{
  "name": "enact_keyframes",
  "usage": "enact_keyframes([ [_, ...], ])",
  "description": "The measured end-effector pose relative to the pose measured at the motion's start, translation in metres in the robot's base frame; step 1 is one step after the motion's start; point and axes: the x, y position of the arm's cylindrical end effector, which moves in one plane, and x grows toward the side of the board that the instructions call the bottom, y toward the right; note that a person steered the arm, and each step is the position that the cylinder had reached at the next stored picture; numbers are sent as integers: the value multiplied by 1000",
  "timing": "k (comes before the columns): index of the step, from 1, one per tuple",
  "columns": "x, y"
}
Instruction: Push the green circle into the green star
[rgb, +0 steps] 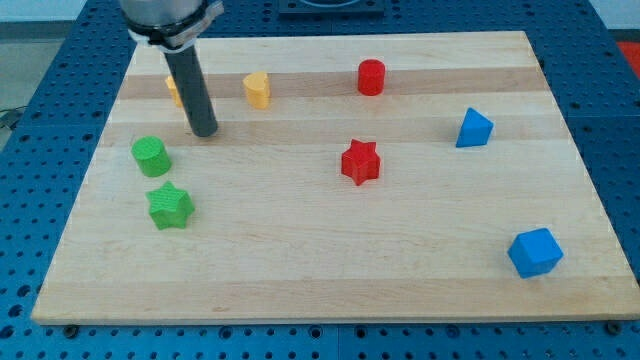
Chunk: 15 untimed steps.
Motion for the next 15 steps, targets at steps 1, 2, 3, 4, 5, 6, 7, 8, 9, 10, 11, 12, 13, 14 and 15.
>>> enact_keyframes([
  [1,1,-53],
  [2,1,-55],
  [3,-6,-77],
  [4,-16,-118],
  [5,-17,-116],
  [6,12,-83],
  [7,11,-82],
  [8,7,-82],
  [9,6,-82],
  [10,10,-79],
  [11,46,-47],
  [12,64,-36],
  [13,84,-23],
  [14,77,-21],
  [15,15,42],
])
